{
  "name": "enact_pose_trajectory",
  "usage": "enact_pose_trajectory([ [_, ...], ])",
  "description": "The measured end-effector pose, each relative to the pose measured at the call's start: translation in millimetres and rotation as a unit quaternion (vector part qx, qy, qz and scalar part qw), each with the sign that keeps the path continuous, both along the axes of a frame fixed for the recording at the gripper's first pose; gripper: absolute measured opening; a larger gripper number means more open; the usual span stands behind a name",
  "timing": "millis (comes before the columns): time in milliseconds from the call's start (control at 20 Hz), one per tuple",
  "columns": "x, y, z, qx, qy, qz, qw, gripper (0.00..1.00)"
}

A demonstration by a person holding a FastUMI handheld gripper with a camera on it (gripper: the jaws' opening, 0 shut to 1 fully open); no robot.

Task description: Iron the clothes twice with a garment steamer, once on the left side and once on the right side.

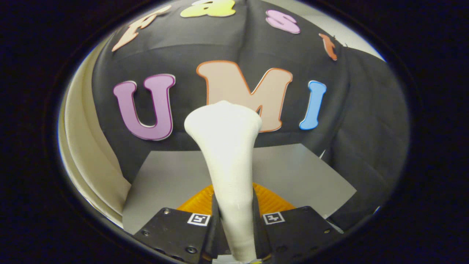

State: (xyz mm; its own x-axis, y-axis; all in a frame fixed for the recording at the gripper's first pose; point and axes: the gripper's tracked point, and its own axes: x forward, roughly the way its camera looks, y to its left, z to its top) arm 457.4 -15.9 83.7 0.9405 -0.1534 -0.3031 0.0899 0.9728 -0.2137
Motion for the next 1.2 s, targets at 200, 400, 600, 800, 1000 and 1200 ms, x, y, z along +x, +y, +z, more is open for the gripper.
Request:
enact_pose_trajectory([
  [200, -51, 35, 20, 0.009, -0.037, 0.018, 0.999, 0.38],
  [400, -113, 88, 40, 0.004, -0.066, 0.019, 0.998, 0.38],
  [600, -177, 156, 54, 0.012, -0.091, 0.029, 0.995, 0.37],
  [800, -226, 227, 62, 0.014, -0.113, 0.044, 0.993, 0.37],
  [1000, -250, 288, 58, 0.031, -0.11, 0.075, 0.991, 0.37],
  [1200, -258, 331, 59, 0.043, -0.123, 0.092, 0.987, 0.37],
])
